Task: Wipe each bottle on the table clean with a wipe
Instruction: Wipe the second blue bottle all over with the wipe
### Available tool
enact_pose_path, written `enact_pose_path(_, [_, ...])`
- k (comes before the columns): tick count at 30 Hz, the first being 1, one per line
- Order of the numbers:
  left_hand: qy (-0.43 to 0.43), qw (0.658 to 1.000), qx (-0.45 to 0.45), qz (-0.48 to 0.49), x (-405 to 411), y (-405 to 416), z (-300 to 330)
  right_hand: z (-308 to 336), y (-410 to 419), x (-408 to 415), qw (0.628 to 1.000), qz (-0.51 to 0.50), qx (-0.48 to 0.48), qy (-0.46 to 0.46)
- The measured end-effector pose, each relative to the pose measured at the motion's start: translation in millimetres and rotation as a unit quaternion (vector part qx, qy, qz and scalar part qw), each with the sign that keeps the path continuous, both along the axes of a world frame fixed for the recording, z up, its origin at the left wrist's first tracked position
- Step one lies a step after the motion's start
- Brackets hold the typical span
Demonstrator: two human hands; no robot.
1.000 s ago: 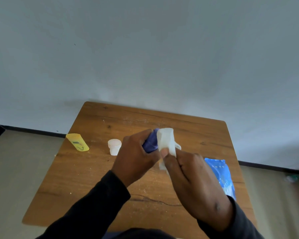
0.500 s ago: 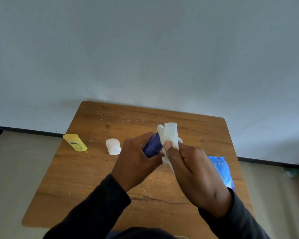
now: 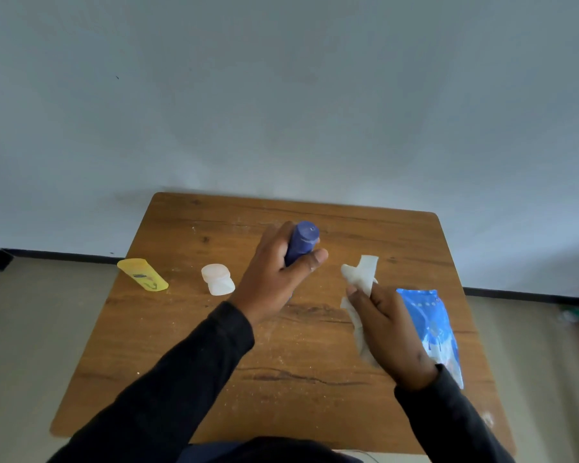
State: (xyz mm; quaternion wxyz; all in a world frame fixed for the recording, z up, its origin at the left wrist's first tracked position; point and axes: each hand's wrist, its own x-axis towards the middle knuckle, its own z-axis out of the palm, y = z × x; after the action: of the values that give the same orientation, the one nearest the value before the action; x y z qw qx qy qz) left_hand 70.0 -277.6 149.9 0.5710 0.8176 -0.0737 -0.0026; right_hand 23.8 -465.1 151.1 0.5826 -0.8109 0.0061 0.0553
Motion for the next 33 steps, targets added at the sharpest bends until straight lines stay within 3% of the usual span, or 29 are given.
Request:
enact_pose_path(5, [0.031, 0.999, -0.024, 0.022, 7.7, -33.9, -21.6, -40.6, -4.0, 0.1, 0.994, -0.054, 0.075, 0.052])
enact_pose_path(8, [0.018, 0.999, 0.021, 0.045, 16.1, -51.1, -42.0, -61.0, -7.6, 3.3, 0.987, -0.098, 0.092, 0.085])
enact_pose_path(19, [0.055, 0.989, 0.132, 0.026, 51.3, -99.1, -130.3, -141.0, -23.4, 44.8, 0.956, -0.176, 0.087, 0.218])
enact_pose_path(33, [0.071, 0.984, 0.162, 0.002, 63.0, -114.7, -163.2, -169.6, -26.4, 61.9, 0.941, -0.21, 0.064, 0.258])
